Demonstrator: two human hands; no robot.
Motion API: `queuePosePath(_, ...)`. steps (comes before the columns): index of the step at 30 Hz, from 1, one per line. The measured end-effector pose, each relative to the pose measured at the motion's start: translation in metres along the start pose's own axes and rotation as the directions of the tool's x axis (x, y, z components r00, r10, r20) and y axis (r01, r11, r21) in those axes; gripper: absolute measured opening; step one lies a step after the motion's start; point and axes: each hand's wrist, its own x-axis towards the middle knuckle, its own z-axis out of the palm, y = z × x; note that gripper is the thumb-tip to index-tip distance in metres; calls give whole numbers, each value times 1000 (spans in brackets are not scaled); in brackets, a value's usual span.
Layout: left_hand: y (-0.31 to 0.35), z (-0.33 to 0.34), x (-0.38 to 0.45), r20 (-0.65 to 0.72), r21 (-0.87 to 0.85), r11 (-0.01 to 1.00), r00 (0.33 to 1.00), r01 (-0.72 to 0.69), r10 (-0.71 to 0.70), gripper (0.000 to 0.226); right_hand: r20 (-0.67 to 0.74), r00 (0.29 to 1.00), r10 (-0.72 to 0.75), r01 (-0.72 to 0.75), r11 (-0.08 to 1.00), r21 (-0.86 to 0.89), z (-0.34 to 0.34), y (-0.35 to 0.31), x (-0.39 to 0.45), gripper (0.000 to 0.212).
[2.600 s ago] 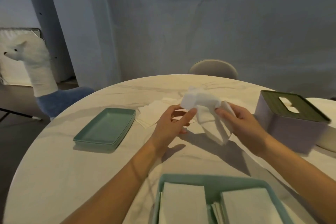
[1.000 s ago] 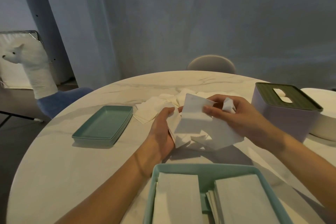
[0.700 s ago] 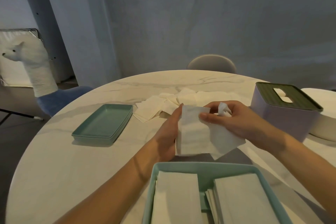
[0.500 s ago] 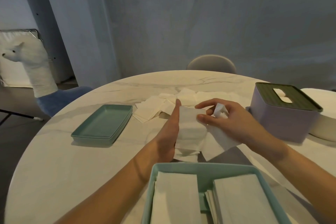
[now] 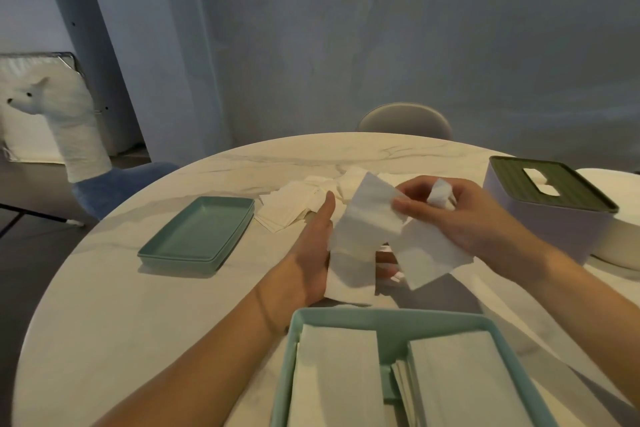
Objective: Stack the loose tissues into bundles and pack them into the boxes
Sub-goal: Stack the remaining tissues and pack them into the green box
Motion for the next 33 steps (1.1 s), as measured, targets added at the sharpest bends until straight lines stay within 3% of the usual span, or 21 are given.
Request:
queuePosePath(3, 2, -4, 1, 47, -112, 993, 999, 27, -21, 69, 212, 975, 63, -102, 979, 176, -8, -3, -2, 41)
queuePosePath(5, 5, -6, 2, 83, -125, 991, 996, 42, -31, 68, 271, 958, 91, -133, 981, 142, -6, -1, -2, 46)
queuePosePath(7, 6, -2, -2, 154, -97, 992, 986, 86, -70, 72, 223, 968, 115, -117, 993, -5, 0, 2, -1, 41)
queuePosePath(10, 3, 6, -7, 168, -54, 997, 985, 47, -38, 73, 33, 995, 99, -87, 963, -256, 9, 11, 2, 23)
queuePosePath(13, 0, 7, -7, 163, -7, 999, 986, 36, -35, 73, -31, 999, -18, 6, 938, -347, 16, 17, 2, 12)
queuePosePath(16, 1, 10, -11, 183, 44, 998, 982, 45, -52, 50, -39, 996, -81, 59, 917, -395, 19, 20, 3, 21)
queuePosePath(18, -1, 10, -12, 177, 45, 999, 984, 23, -31, 41, -51, 998, 35, -51, 938, -342, 14, 20, 4, 40)
queuePosePath(20, -3, 9, -10, 147, -1, 1000, 989, 17, -16, 35, 26, 987, 156, -148, 969, -197, 6, 19, 6, 60)
queuePosePath(23, -1, 8, -11, 178, 7, 1000, 984, 15, -16, 35, 104, 980, 171, -170, 985, -19, -1, 13, 4, 51)
queuePosePath(26, -5, 9, -9, 232, 109, 993, 972, -47, 21, 31, 90, 979, 183, -181, 983, -34, 0, 16, 7, 58)
queuePosePath(29, -7, 5, -5, 188, 118, 984, 976, -130, 106, 47, 114, 962, 246, -243, 969, -42, -5, 19, 9, 76)
queuePosePath(33, -4, -5, 3, 18, 59, 984, 985, -170, 169, 42, 191, 951, 245, -236, 969, -66, -17, 18, 9, 59)
